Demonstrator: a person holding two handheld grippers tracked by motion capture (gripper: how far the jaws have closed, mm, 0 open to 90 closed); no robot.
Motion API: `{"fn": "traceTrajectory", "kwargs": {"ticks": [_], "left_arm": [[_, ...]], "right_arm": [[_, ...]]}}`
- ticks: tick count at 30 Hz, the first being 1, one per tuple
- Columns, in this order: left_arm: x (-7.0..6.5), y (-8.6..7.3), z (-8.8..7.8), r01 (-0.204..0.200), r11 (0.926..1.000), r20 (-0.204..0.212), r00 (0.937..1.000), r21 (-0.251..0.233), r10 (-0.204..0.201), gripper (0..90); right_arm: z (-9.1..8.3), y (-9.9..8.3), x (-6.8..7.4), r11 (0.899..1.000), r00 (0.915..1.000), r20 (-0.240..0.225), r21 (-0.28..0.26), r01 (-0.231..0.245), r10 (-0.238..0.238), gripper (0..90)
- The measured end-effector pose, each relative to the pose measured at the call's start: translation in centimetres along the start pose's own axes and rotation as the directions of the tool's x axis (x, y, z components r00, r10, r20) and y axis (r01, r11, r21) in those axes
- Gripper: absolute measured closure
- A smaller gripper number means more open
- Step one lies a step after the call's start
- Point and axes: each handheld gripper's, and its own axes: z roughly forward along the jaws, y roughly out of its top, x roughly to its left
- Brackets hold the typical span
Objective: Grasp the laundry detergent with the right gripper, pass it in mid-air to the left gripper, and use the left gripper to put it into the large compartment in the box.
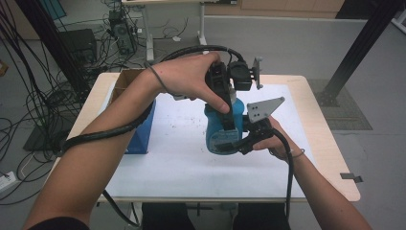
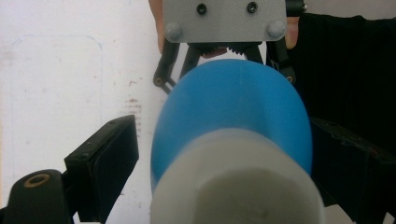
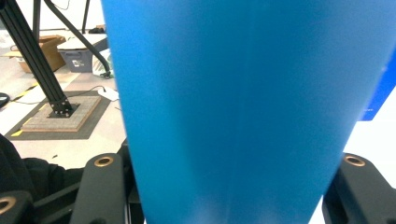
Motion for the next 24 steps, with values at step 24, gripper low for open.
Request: {"fn": "traceTrajectory", "kwargs": {"ticks": [24], "left_arm": [[0.09,-0.46,-0.07,0.013,0.9999,-0.006,0.9999,-0.002,-0.013,12.1]], "right_arm": [[0.12,-0.05,-0.07,1.000,1.0000,-0.005,0.002,-0.002,0.002,39.7]]}}
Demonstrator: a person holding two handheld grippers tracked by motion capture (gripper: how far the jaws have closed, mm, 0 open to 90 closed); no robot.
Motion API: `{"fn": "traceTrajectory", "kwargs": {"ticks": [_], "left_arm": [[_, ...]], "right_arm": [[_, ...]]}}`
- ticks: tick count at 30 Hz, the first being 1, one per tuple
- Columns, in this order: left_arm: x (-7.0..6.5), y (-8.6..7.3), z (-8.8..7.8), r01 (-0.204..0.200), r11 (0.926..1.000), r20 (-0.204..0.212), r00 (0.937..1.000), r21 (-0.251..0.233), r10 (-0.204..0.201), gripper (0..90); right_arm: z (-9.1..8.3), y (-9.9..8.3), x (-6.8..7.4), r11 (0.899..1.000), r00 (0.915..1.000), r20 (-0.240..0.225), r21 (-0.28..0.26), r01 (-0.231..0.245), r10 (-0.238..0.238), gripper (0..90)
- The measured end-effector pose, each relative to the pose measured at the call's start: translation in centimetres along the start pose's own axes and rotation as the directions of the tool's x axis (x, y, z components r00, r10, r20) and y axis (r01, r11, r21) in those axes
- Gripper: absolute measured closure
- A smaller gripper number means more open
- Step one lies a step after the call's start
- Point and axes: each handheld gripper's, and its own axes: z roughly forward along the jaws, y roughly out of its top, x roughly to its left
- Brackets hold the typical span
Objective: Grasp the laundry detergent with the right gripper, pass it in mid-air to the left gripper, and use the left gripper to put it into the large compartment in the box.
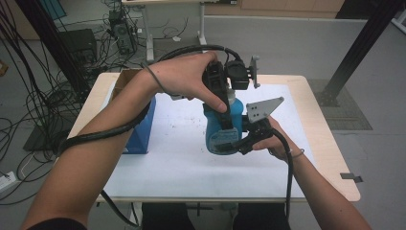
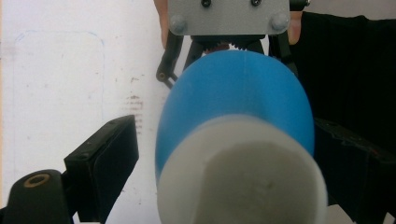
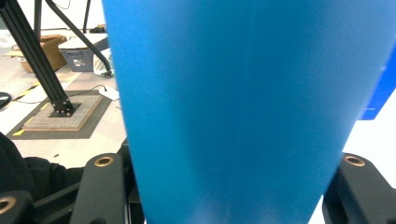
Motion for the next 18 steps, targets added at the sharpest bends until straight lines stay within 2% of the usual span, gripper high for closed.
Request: {"fn": "traceTrajectory", "kwargs": {"ticks": [18], "left_arm": [[-0.11,0.14,-0.08,-0.003,1.0000,0.001,1.0000,0.004,0.003,12.1]], "right_arm": [[-0.15,-0.02,0.03,1.000,1.0000,0.004,0.004,0.005,-0.005,39.7]]}}
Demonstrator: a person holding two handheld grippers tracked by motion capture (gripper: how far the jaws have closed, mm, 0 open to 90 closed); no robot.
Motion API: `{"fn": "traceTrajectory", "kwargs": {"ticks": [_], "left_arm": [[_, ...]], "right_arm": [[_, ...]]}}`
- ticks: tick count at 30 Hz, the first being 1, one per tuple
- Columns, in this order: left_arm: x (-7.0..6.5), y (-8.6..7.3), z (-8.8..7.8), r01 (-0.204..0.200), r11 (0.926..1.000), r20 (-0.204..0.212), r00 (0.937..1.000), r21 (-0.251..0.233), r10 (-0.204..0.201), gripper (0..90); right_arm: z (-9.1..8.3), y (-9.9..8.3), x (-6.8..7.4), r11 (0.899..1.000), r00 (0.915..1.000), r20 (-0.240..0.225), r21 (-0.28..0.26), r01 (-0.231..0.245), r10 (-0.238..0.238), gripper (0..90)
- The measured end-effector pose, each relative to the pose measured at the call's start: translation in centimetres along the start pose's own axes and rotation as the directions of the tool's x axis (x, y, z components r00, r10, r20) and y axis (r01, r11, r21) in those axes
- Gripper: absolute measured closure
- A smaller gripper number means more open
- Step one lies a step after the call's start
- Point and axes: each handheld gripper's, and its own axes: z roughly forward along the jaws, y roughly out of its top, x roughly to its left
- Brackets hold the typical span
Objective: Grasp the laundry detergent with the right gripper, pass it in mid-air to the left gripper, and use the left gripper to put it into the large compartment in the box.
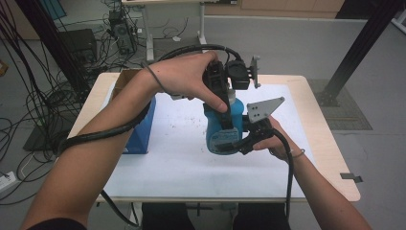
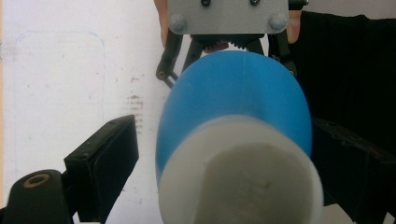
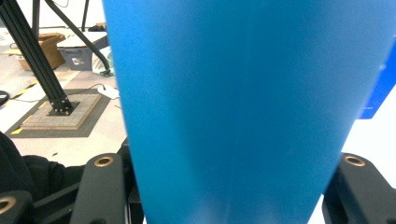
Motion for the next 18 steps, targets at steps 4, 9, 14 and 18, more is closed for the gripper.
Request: {"fn": "traceTrajectory", "kwargs": {"ticks": [4,9,14,18], "left_arm": [[0.00,-0.04,0.02,0.001,1.0000,0.000,1.0000,0.002,-0.001,12.1],[-0.04,0.00,-0.09,0.000,1.0000,-0.003,1.0000,-0.001,0.000,12.1],[-0.06,0.02,-0.13,0.000,1.0000,-0.004,1.0000,-0.001,0.000,12.0],[-0.06,-0.02,-0.18,0.001,1.0000,-0.004,1.0000,0.000,-0.001,12.0]], "right_arm": [[-0.05,-0.03,0.00,1.000,1.0000,0.002,0.000,-0.001,0.001,39.7],[-0.04,0.05,0.06,1.000,1.0000,0.002,-0.001,0.001,-0.001,39.7],[-0.01,0.06,0.03,1.000,1.0000,0.002,0.002,0.001,-0.001,39.7],[-0.06,0.08,0.06,1.000,1.0000,0.003,0.001,0.003,-0.003,39.7]]}}
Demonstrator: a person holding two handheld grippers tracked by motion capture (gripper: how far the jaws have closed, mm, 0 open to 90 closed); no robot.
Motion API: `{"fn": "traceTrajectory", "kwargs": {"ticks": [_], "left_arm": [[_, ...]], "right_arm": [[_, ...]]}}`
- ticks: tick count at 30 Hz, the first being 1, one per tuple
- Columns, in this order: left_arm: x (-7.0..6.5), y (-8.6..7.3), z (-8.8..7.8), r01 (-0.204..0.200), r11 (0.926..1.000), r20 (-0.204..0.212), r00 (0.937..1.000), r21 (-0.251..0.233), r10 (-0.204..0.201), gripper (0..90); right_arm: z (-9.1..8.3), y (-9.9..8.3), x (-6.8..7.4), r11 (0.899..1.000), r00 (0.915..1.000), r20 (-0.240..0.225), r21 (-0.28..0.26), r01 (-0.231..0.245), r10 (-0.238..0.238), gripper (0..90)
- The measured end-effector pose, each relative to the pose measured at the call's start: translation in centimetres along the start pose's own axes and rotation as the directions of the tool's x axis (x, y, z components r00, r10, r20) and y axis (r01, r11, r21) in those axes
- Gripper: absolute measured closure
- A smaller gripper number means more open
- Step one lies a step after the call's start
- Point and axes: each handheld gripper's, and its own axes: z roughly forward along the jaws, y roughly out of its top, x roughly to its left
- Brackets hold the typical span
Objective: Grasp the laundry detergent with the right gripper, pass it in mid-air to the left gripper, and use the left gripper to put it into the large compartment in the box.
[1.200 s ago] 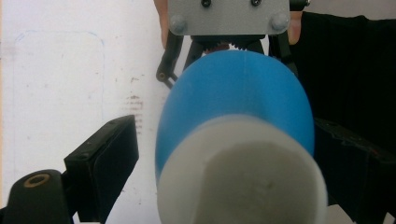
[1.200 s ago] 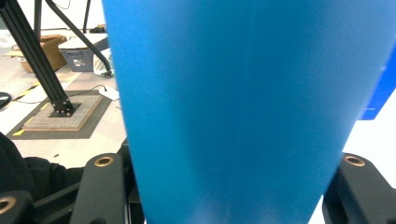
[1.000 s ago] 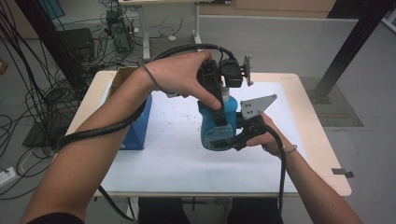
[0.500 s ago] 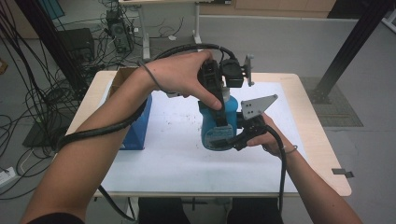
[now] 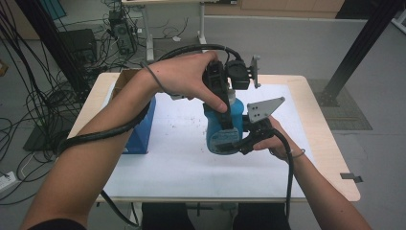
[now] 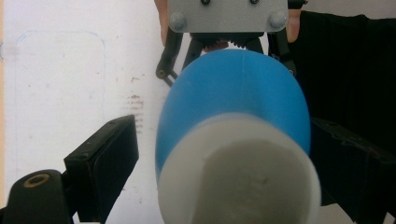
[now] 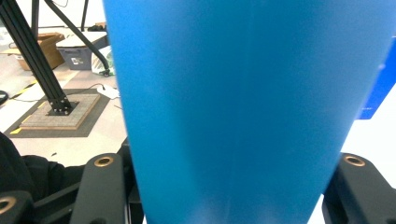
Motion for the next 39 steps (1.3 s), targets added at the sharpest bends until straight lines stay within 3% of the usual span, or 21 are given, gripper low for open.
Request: {"fn": "traceTrajectory", "kwargs": {"ticks": [39], "left_arm": [[-0.39,0.60,0.06,-0.022,0.9997,-0.003,0.9997,0.014,0.022,13.1]], "right_arm": [[-0.19,0.14,0.18,1.000,1.0000,-0.001,-0.003,0.006,-0.006,39.8]]}}
